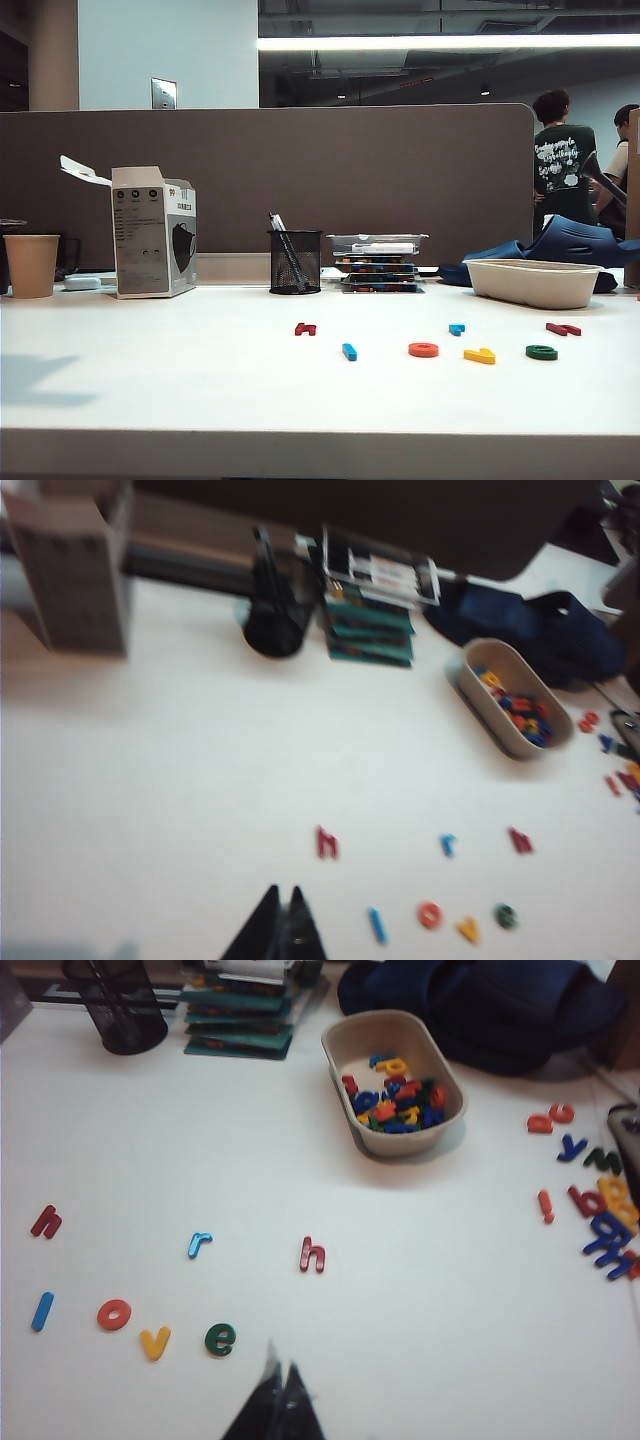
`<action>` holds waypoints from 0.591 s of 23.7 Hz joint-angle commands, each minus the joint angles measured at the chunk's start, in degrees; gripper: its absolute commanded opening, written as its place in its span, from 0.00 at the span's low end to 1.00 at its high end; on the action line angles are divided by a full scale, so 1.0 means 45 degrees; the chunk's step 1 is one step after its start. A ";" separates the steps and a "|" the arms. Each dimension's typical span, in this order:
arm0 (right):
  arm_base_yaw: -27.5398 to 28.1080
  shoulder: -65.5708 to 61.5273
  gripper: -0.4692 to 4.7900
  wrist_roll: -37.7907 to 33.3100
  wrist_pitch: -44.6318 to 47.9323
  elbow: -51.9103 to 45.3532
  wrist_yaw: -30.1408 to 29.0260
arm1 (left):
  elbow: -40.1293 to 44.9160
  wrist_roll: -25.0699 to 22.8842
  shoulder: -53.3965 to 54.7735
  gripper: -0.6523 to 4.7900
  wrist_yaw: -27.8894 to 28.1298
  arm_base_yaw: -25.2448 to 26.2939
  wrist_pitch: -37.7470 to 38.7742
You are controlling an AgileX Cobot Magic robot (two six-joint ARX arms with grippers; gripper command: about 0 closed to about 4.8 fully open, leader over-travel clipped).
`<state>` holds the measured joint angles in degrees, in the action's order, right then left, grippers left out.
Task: Select the appropriate letters from the row of letter magnets placed on the table to arrange into the word "love".
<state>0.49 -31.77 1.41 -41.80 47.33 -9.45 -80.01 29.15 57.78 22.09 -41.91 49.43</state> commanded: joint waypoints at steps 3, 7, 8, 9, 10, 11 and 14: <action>-0.0408 0.0559 0.08 0.0359 -0.0063 0.0000 0.0753 | -0.0068 -0.2268 -0.0311 0.11 0.0029 0.2030 -0.0306; -0.0525 0.0986 0.08 0.0359 -0.0092 -0.0233 0.0928 | -0.0063 -0.3759 -0.0908 0.11 -0.0165 0.3609 -0.0233; -0.0525 0.1088 0.08 0.0355 -0.0151 -0.0282 0.0986 | -0.0063 -0.3866 -0.1069 0.11 -0.0165 0.3857 -0.0151; -0.0525 0.1175 0.08 0.0355 -0.0170 -0.0350 0.0986 | -0.0058 -0.4070 -0.1307 0.11 -0.0180 0.4124 -0.0049; -0.0529 0.1326 0.08 0.0355 -0.0223 -0.0423 0.0986 | -0.0058 -0.4197 -0.1535 0.11 -0.0185 0.4308 0.0049; -0.0563 0.1511 0.08 0.0355 -0.0262 -0.0534 0.0986 | -0.0053 -0.4323 -0.1817 0.11 -0.0194 0.4493 0.0185; -0.0612 0.2103 0.08 0.0330 -0.0262 -0.1010 0.1035 | -0.0049 -0.4396 -0.2647 0.11 -0.0044 0.4697 0.0758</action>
<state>-2.26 -23.51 2.90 -43.48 43.75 -5.13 -80.03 10.02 47.53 21.34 -20.82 51.20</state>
